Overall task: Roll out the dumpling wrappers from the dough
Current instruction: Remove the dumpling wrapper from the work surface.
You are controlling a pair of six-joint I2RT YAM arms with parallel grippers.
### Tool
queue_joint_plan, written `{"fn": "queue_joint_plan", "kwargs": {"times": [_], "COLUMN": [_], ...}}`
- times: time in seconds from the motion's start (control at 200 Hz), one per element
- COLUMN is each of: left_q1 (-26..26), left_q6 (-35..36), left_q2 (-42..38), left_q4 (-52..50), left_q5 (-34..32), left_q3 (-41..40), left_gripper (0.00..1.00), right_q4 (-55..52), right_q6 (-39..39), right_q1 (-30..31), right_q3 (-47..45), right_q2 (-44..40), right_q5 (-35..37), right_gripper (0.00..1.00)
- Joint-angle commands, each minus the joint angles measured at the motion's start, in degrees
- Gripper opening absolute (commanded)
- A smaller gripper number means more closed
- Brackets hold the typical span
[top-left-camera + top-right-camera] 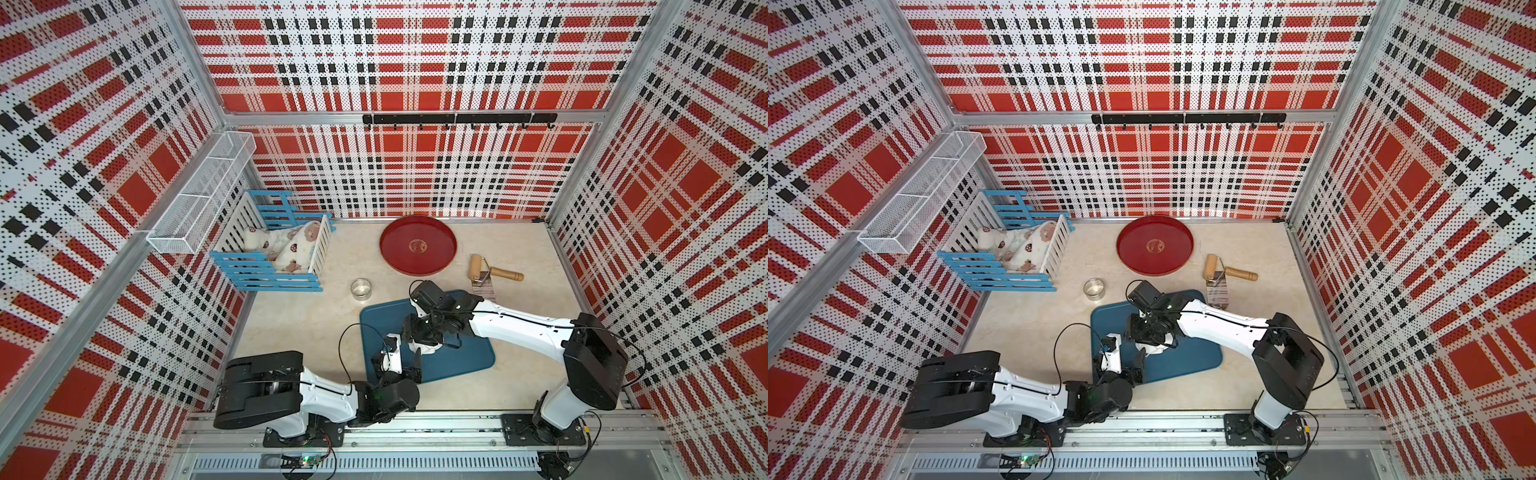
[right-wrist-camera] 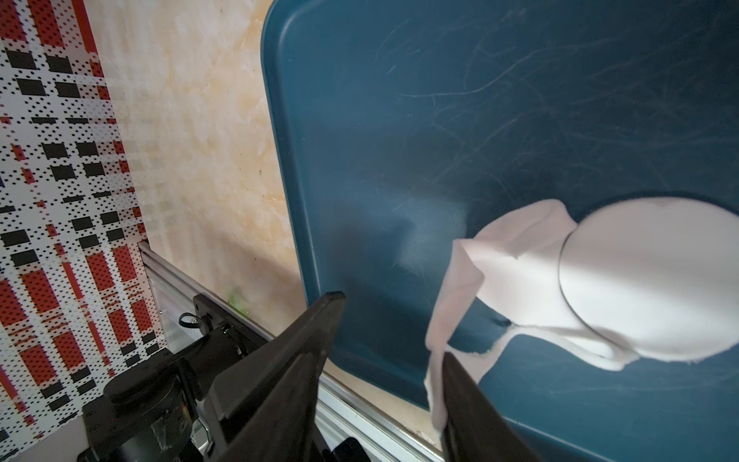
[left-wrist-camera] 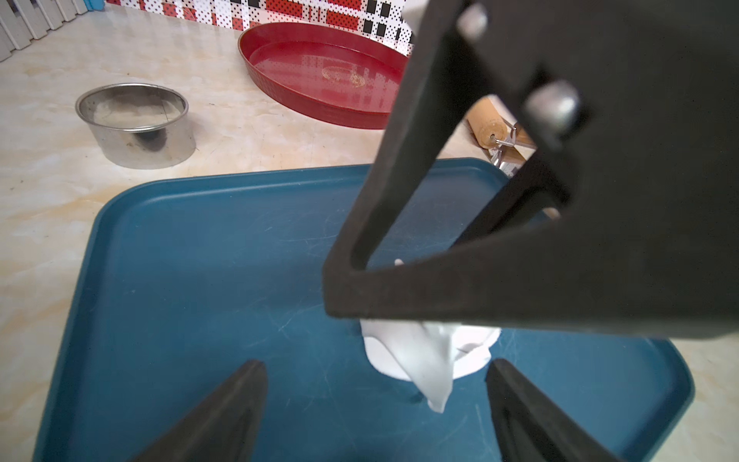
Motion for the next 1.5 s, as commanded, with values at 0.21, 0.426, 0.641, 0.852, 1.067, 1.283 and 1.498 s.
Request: {"fn": "queue_joint_plan", "kwargs": {"times": [0.21, 0.426, 0.641, 0.852, 1.067, 1.283, 1.498], "left_q1": [0.3, 1.2, 1.5, 1.6, 1.7, 1.7, 2.0], "left_q6": [-1.7, -3.4, -4.0, -5.9, -5.9, -4.6, -5.6], "left_q2": [2.4, 1.8, 1.9, 0.4, 0.5, 1.8, 1.2], "left_q4": [0.5, 0.5, 0.5, 0.5, 0.5, 0.5, 0.4], "left_q5": [-4.1, -4.6, -4.7, -5.3, -5.0, -4.6, -4.8], "left_q3": [1.0, -0.3, -0.6, -2.1, -2.1, -0.8, -1.6], "left_gripper": [0.90, 0.90, 0.90, 0.90, 0.90, 0.90, 0.90], "right_q4": [-0.5, -0.6, -0.7, -1.0, -1.0, -1.1, -1.3], "right_q6": [0.7, 0.7, 0.7, 0.7, 0.5, 0.4, 0.2], "right_q1": [-0.3, -0.4, -0.6, -0.8, -1.2, -1.5, -1.7], "right_q3": [0.4, 0.0, -0.2, -0.7, -1.1, -1.4, -1.6], "right_q2": [-0.1, 0.0, -0.2, -0.6, -1.0, -1.0, -1.3], "right_q5": [-0.3, -0.4, -0.2, 0.0, 0.0, 0.0, 0.0], "right_gripper": [0.52, 0.52, 0.52, 0.52, 0.52, 0.53, 0.53]}}
